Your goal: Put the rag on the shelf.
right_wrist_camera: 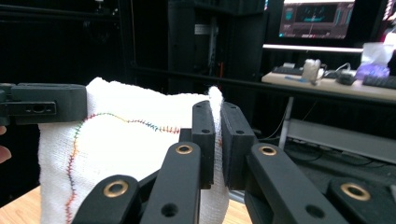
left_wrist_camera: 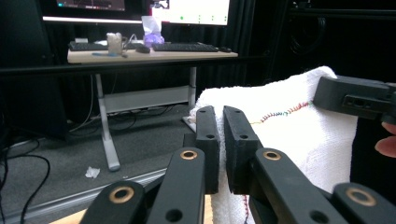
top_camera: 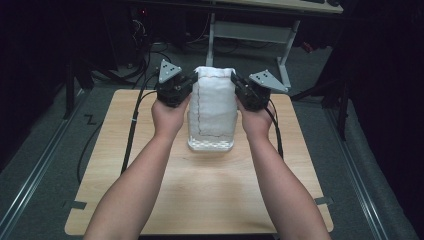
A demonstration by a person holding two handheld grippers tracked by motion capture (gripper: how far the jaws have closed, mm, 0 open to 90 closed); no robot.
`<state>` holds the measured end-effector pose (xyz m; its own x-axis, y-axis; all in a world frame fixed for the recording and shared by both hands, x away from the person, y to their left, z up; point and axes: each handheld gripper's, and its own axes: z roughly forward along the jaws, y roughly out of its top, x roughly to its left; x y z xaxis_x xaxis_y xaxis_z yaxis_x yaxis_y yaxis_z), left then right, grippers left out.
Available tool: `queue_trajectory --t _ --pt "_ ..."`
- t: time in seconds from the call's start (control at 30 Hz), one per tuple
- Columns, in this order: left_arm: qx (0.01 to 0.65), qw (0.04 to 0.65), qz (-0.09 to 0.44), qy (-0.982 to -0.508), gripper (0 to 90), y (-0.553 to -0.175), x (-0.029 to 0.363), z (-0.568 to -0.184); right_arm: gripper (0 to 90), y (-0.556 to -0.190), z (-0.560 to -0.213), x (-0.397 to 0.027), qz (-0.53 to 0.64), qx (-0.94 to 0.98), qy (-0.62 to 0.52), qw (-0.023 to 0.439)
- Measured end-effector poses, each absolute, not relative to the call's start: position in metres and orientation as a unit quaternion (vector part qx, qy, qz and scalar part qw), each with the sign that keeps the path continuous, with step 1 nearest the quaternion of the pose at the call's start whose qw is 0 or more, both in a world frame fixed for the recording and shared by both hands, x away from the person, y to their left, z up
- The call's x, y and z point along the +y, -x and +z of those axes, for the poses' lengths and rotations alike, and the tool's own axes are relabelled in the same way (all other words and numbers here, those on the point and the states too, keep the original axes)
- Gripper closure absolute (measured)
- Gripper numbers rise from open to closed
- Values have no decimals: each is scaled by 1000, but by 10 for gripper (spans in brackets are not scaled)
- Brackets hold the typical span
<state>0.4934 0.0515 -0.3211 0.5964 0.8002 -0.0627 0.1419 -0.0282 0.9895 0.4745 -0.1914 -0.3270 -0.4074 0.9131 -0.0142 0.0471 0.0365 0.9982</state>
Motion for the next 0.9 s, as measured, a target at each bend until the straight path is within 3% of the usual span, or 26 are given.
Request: queue_trajectory --t 0.53,0.7,0.9 --pt "419 546 236 -687 844 -545 44 -359 852 -524 -345 -185 509 658 -420 363" --pt "421 543 222 -692 667 -544 46 -363 749 -528 -352 -186 503 658 -434 355" --pt "416 554 222 -686 616 -538 47 -357 743 -523 -351 -184 498 666 -426 356"
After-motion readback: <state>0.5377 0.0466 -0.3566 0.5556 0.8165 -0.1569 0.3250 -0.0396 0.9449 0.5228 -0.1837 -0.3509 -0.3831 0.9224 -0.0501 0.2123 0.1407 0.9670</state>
